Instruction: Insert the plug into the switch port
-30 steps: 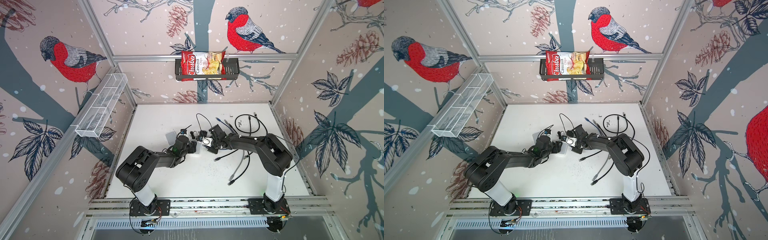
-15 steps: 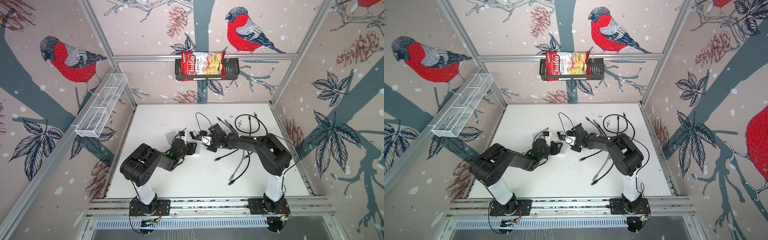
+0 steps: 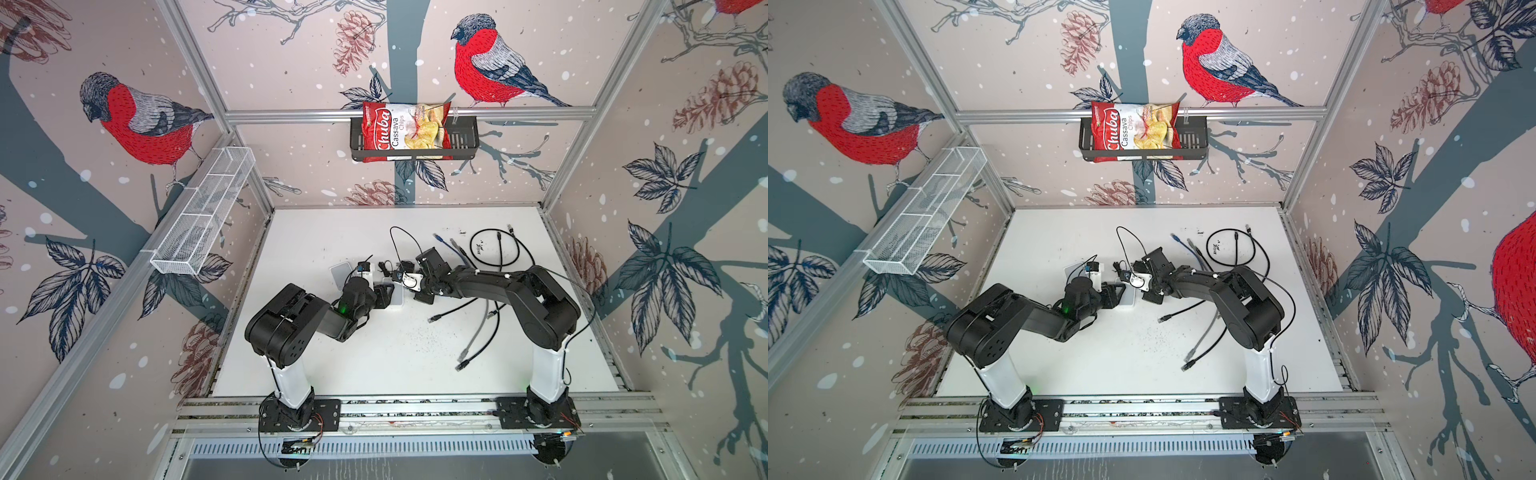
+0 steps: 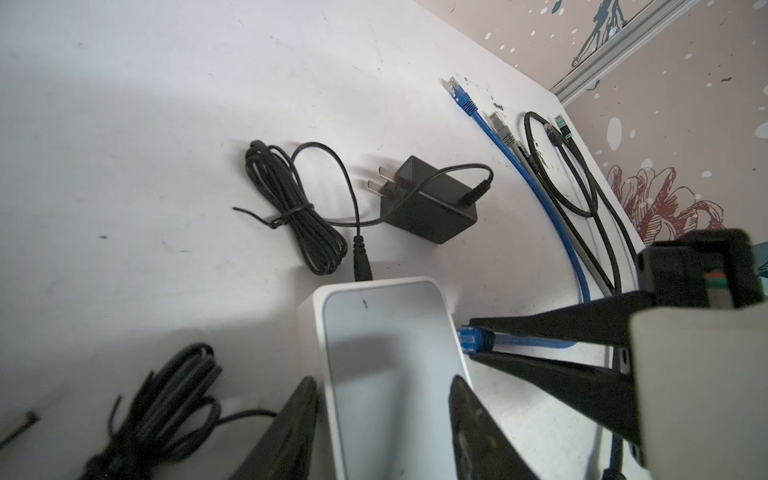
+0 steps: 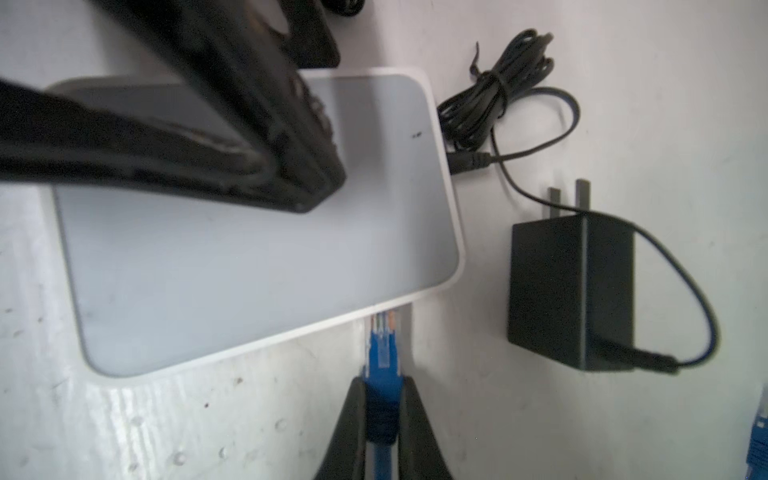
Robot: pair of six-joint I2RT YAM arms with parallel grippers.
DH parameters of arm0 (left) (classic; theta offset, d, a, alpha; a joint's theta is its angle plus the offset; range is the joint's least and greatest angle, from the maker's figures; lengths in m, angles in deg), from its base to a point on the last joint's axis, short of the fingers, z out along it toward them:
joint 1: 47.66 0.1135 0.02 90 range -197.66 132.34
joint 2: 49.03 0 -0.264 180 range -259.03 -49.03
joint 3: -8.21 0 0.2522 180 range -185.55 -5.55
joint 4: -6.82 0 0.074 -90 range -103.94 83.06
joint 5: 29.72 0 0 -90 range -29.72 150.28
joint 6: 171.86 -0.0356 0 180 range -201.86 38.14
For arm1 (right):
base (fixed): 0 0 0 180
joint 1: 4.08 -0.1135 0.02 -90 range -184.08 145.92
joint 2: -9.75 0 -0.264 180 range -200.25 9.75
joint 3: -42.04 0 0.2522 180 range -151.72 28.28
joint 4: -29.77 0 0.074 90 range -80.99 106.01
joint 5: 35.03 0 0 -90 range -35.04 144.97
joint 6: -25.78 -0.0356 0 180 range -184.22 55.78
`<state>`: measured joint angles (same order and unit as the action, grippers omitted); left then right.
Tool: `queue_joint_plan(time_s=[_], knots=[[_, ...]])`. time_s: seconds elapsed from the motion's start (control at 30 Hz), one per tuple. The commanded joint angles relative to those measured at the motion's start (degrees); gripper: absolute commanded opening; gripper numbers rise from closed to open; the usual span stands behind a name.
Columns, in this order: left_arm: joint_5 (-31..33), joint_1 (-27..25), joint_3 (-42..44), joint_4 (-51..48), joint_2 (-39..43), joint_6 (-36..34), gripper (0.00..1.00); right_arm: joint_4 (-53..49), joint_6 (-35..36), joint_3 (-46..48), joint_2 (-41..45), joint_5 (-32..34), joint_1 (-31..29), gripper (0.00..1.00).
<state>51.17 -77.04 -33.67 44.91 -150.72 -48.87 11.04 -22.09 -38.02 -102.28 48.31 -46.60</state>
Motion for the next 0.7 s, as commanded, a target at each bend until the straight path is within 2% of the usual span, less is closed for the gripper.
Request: queue_joint_plan(time_s=[0.0,0.2,0.47,0.67], knots=[[-1.3,0.1,0.1,-0.4,0.2,-0.2,0.51,2.5,1.1,0.7,1.4,-3.3,-0.7,0.03],[0.7,0.3,-0.8,-5.0,1.6,-1.6,0.53,4.1,1.0,4.5,4.9,-7.7,-2.2,0.04],[1.6,0.4,-2.7,-10.9,2.9,-4.9,0.56,4.6,-2.7,5.7,3.9,-6.3,-3.1,0.04],[2.7,0.3,-3.5,-16.5,5.3,-9.2,0.61,4.3,-4.0,6.5,5.1,-6.1,-1.6,0.03]])
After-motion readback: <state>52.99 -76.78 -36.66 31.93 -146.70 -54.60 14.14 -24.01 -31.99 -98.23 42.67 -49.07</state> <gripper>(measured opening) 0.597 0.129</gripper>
